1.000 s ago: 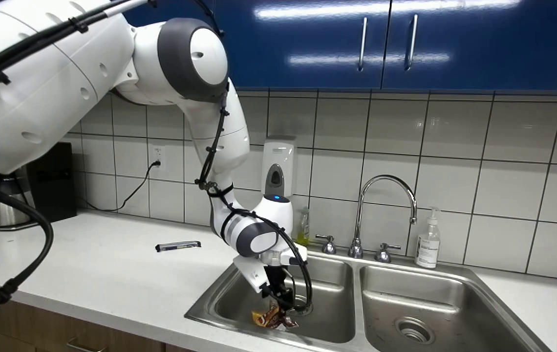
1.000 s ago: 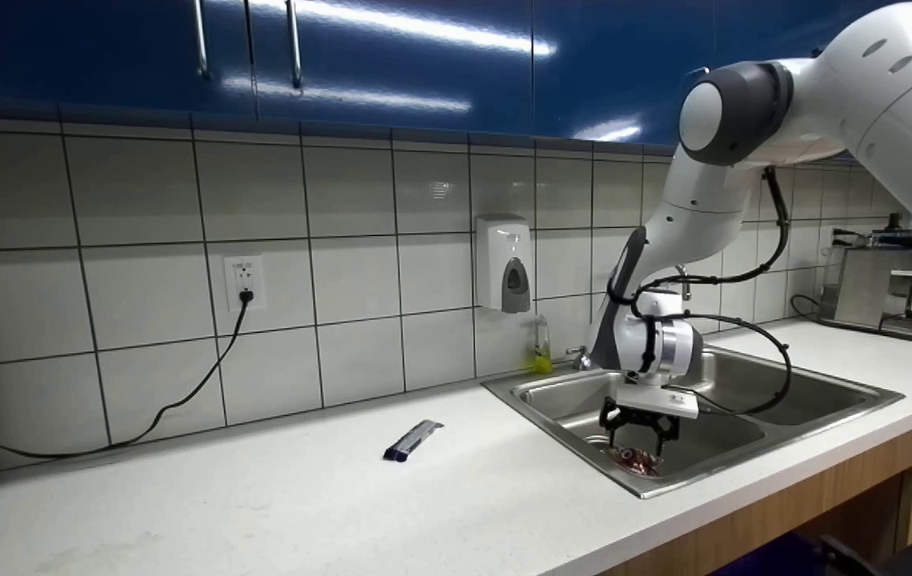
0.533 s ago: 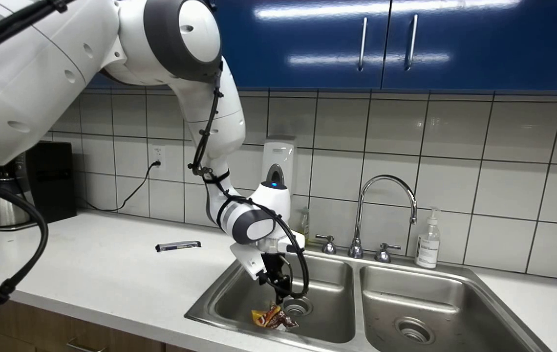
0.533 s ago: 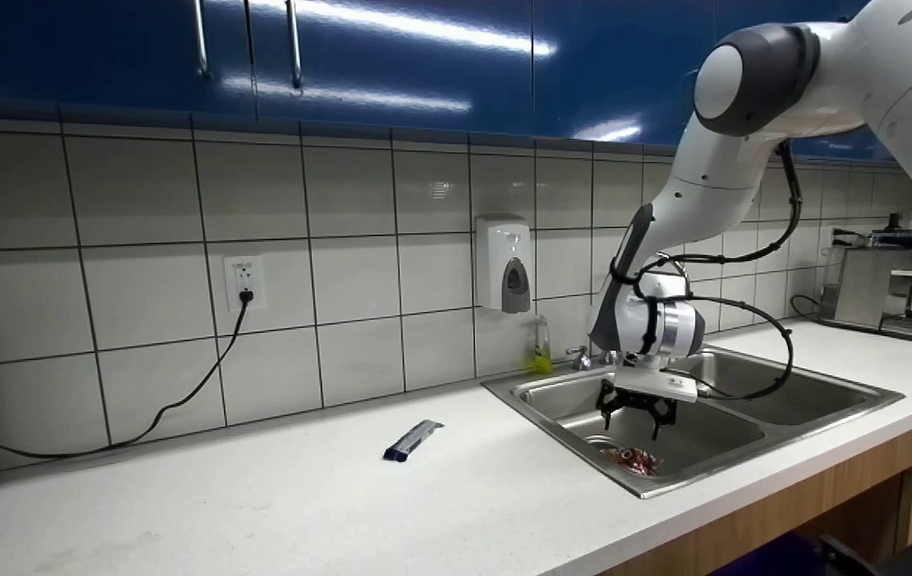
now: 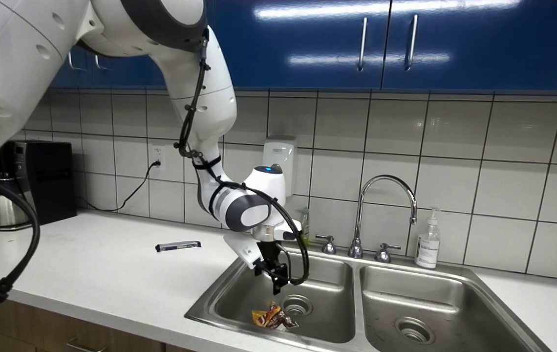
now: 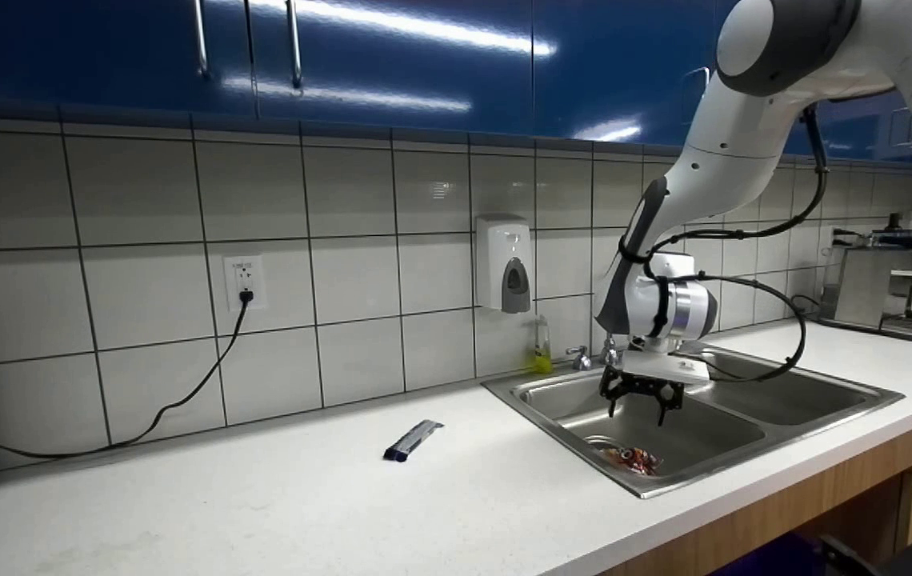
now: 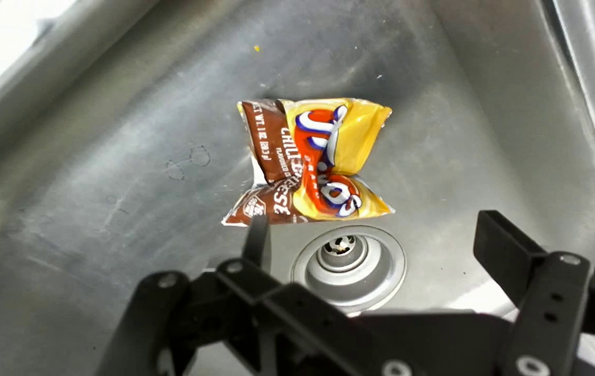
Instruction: Put the snack packet in the left sink
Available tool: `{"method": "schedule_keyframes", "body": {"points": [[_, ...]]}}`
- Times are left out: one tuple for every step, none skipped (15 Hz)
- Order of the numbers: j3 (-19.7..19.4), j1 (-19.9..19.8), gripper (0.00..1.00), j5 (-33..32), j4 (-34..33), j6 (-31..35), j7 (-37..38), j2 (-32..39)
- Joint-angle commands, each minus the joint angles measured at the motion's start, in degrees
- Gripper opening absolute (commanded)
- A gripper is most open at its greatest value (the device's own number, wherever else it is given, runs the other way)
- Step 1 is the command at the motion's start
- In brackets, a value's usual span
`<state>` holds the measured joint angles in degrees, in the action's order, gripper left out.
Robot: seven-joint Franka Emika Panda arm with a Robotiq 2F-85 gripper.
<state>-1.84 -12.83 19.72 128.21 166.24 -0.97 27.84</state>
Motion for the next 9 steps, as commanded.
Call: {"method": "schedule_keyframes", "body": {"points": [[0.8, -0.8, 1.00, -2.5, 5.5, -0.9, -1.8, -6.3], [0.7, -0.5, 1.00, -3.1, 6.5, -1.1, -1.9, -7.4], [0.5, -0.2, 1.00, -3.7, 7.6, -1.1, -1.8, -8.6], [0.7, 0.0, 1.00, -4.1, 8.7, -1.2, -2.0, -9.8], [0.6, 0.4, 1.00, -4.7, 9.9, -1.2, -2.1, -11.1], [0.7, 0.8, 1.00, -5.1, 11.0, -1.2, -2.1, -12.3], [0.5, 1.5, 1.00, -5.8, 12.3, -1.0, -2.0, -13.5], [0.4, 2.2, 1.00, -6.5, 13.5, -1.1, -2.0, -14.7], [0.4, 2.8, 1.00, -7.2, 14.7, -1.2, -1.9, -15.9]]}}
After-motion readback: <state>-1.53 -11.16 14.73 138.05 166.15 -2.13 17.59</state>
